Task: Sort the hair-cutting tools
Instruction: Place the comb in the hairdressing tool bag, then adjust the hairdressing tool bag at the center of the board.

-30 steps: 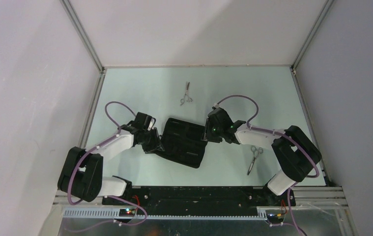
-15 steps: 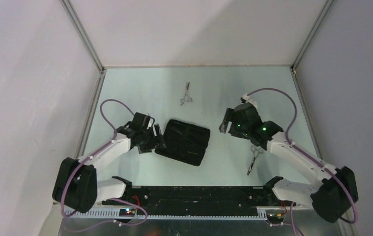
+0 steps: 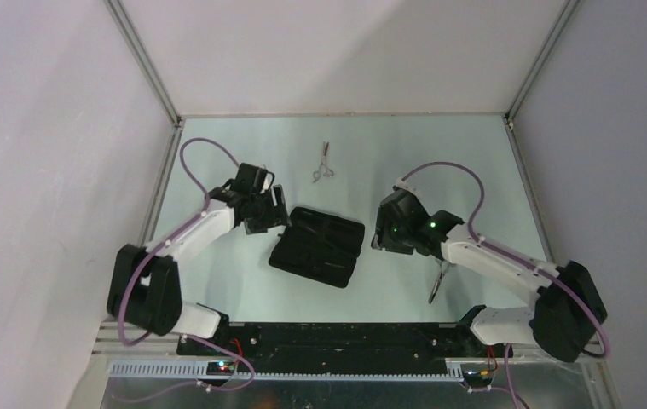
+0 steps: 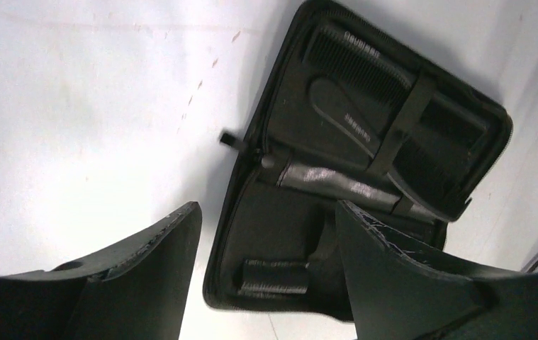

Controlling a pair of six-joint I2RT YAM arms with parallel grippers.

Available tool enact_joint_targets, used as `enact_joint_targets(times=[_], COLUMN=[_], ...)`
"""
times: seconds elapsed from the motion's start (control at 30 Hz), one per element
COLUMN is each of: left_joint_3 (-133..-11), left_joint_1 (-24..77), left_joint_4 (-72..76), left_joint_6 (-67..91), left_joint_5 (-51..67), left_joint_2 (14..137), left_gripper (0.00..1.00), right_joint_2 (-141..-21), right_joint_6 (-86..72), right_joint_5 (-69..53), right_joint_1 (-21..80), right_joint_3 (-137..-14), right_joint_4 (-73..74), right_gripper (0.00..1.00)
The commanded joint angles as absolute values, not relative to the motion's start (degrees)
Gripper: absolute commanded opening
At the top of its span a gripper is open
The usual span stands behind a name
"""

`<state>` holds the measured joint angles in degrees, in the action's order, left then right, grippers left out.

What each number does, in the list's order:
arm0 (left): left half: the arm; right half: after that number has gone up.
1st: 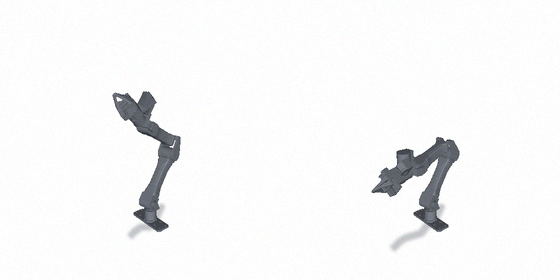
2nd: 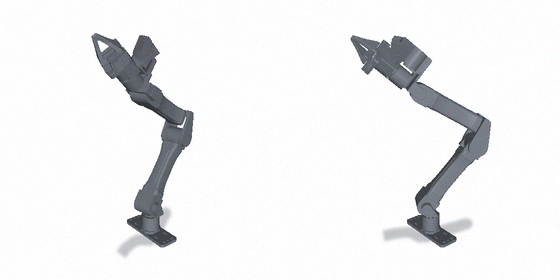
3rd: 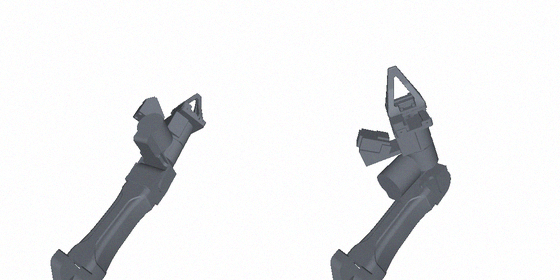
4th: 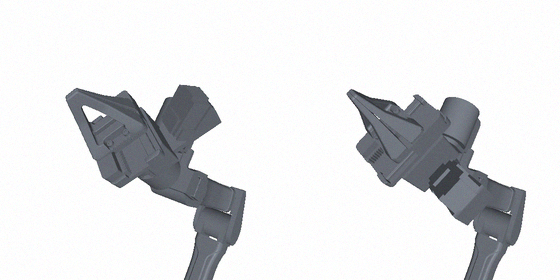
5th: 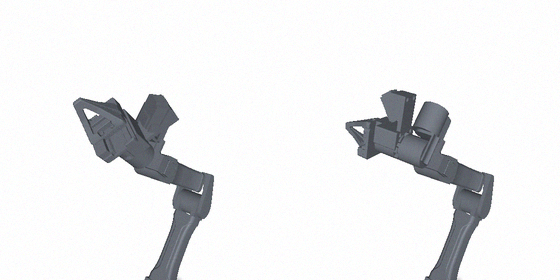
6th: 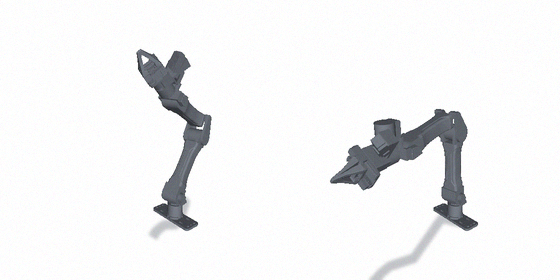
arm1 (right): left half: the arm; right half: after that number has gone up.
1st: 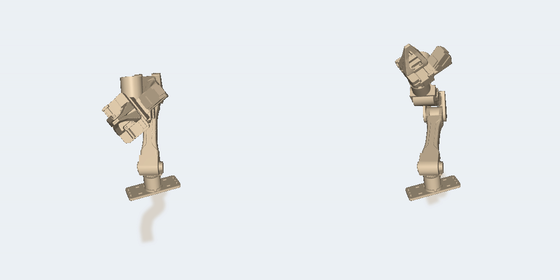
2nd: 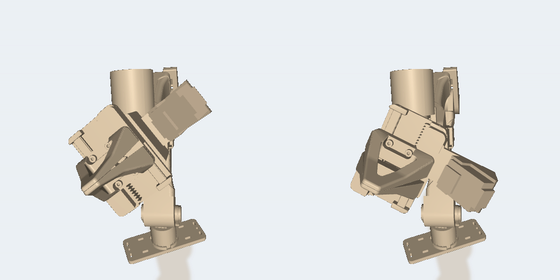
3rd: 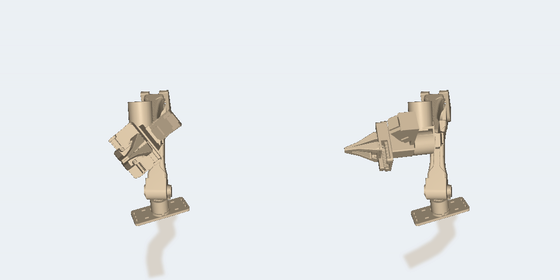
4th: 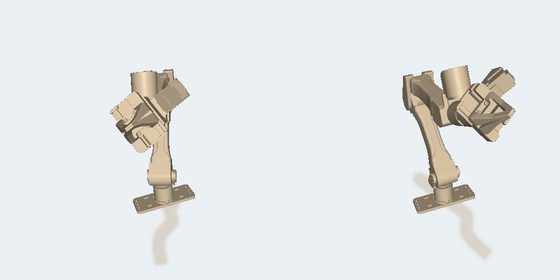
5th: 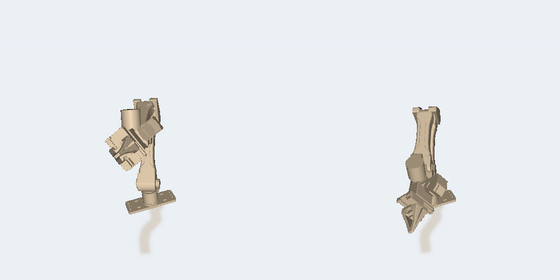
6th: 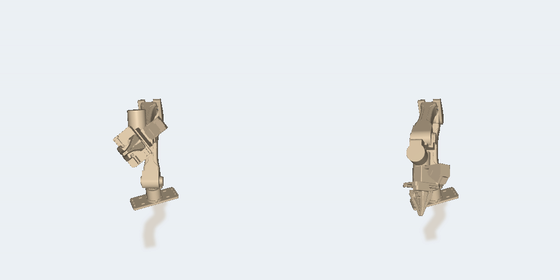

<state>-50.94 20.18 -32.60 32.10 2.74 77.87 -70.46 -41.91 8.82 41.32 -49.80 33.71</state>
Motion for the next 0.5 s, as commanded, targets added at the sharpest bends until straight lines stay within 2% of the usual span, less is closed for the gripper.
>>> enact_joint_targets(times=[0.0,0.13,0.47], left_joint_3=[-57.11,-60.15,-60.08], left_joint_1=[19.55,19.52,19.56], left_joint_4=[-32.07,-32.31,-32.38], left_joint_6=[29.1,28.56,28.78], left_joint_5=[4.5,6.05,7.9], left_joint_2=[85.76,91.05,96.45], left_gripper=[0.73,0.67,0.61], right_joint_2=[-76.02,-80.29,-89.63], right_joint_6=[-48.76,-53.18,-58.13], right_joint_5=[9.73,9.91,7.96], right_joint_1=[43.91,45.87,45.69], right_joint_3=[-53.47,-54.28,-54.3], right_joint_4=[29.28,27.23,21.67], right_gripper=[0.54,0.51,0.47])
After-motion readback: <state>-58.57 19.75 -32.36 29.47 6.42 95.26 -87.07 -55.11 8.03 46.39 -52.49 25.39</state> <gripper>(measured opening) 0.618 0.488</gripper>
